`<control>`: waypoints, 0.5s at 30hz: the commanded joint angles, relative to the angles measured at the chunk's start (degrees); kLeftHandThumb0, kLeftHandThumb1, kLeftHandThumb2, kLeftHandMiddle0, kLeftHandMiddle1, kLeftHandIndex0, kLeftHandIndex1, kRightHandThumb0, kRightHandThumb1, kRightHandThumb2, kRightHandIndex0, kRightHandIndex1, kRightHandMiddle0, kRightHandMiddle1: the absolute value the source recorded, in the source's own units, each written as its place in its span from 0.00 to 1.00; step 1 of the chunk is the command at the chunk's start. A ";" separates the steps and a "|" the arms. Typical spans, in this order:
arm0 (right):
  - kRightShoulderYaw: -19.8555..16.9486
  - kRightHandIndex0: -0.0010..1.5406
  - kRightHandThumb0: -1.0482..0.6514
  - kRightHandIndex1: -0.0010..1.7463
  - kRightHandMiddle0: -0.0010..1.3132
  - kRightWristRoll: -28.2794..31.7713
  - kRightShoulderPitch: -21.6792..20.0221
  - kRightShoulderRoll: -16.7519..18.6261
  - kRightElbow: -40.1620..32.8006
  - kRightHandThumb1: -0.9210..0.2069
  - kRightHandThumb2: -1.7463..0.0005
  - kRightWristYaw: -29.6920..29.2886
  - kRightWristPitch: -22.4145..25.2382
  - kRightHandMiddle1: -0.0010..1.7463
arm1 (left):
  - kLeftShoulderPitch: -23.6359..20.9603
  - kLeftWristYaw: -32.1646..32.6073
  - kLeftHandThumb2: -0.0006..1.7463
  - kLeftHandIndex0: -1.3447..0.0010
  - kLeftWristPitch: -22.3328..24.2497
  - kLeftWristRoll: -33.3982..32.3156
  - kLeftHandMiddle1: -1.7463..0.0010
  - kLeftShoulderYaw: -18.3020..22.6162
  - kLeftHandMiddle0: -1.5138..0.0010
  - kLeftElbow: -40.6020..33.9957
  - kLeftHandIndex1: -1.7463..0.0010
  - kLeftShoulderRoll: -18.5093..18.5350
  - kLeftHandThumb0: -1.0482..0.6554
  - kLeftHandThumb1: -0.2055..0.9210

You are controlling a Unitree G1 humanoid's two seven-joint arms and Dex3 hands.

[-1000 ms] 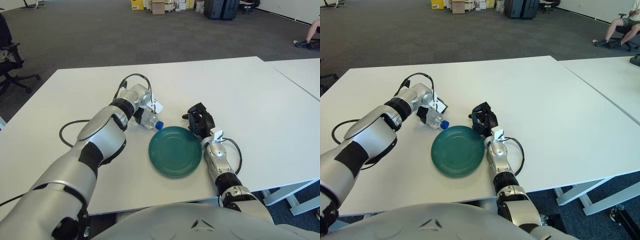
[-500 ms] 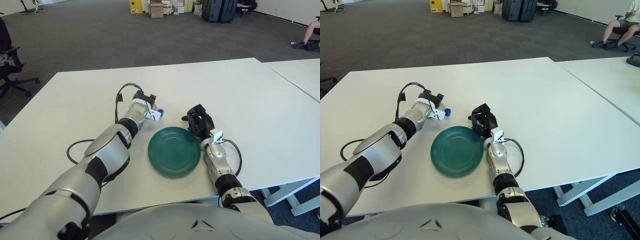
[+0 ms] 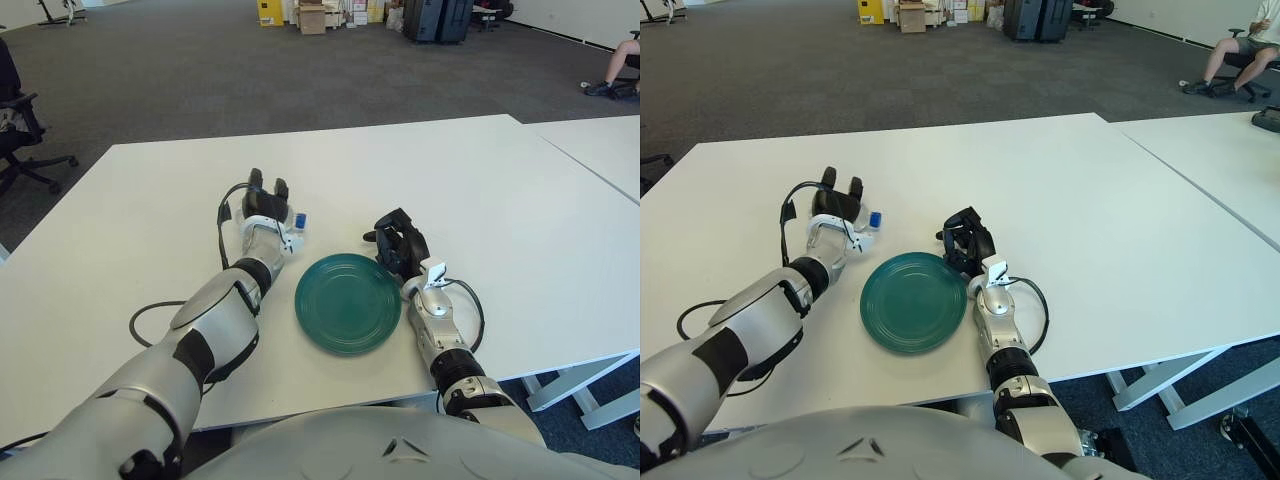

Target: Put the bottle into the plate.

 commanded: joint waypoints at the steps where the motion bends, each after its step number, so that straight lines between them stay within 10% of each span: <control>1: -1.23 0.27 0.40 0.68 0.24 1.27 4.75 -1.11 2.15 0.18 0.54 0.75 4.52 1.00 | 12.03 -3.52 0.52 0.99 -3.12 -0.67 0.99 -0.74 0.94 5.15 0.91 -0.31 0.09 1.00; 10: -1.51 0.25 0.39 0.70 0.25 1.45 5.28 -1.20 0.71 0.20 0.53 1.66 6.05 1.00 | 10.95 -8.06 0.48 1.00 -5.66 0.24 0.99 -1.29 0.92 5.38 0.93 1.91 0.11 1.00; 15: -1.53 0.25 0.39 0.71 0.25 0.80 5.41 -1.29 0.44 0.20 0.53 1.19 5.94 1.00 | 9.71 -8.25 0.42 1.00 -9.20 1.85 0.83 -3.02 0.75 5.05 0.57 3.79 0.16 1.00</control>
